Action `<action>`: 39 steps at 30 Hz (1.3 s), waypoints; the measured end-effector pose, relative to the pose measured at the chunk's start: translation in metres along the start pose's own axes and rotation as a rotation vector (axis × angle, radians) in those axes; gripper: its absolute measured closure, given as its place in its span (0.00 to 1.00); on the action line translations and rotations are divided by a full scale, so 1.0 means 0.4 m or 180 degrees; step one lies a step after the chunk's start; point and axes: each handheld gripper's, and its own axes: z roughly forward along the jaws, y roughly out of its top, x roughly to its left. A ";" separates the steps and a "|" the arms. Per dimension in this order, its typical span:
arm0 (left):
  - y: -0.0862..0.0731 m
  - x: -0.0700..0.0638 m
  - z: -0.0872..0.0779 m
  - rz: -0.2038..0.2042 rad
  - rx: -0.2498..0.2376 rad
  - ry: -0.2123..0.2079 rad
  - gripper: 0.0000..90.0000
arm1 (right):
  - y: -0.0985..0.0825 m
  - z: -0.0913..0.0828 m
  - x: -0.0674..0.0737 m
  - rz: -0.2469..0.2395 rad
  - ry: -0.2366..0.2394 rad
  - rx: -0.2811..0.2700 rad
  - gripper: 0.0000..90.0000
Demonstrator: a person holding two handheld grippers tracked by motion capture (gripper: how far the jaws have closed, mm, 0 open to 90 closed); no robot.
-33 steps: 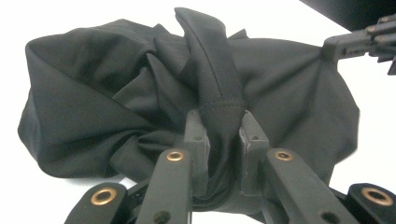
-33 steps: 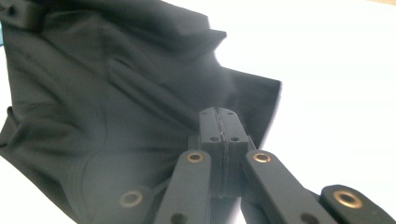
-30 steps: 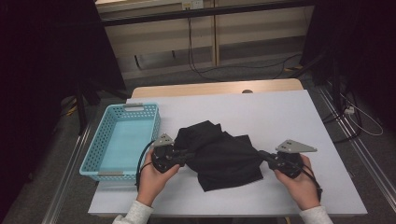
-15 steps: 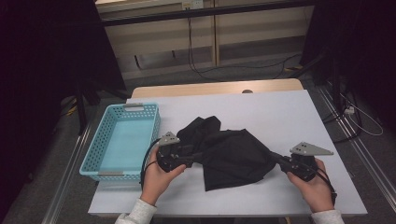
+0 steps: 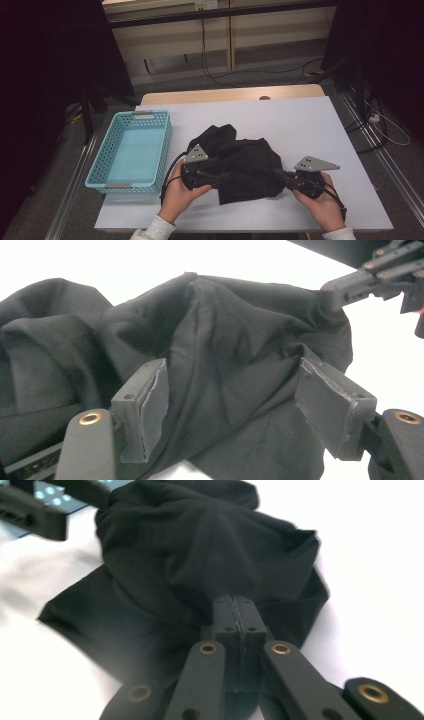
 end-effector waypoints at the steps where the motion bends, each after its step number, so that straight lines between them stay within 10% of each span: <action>1: -0.002 -0.007 0.007 0.0018 0.0014 -0.0025 0.33 | -0.004 -0.006 -0.014 0.0042 -0.0058 0.0002 1.00; 9: -0.002 -0.042 0.054 0.0140 0.0100 -0.0147 0.32 | -0.010 -0.021 -0.040 0.0180 -0.0154 -0.0039 1.00; 18: 0.005 -0.051 0.080 0.0241 0.0103 -0.0187 0.31 | -0.015 -0.048 -0.054 0.0117 -0.0519 -0.0248 0.46; 31: -0.026 -0.081 0.170 0.0496 0.0480 -0.0417 0.43 | -0.039 -0.086 -0.083 0.0335 -0.0780 -0.0329 0.32; 39: -0.026 -0.090 0.151 0.0394 0.0639 -0.0255 0.94 | -0.047 -0.088 -0.091 0.0425 -0.0821 -0.0324 0.32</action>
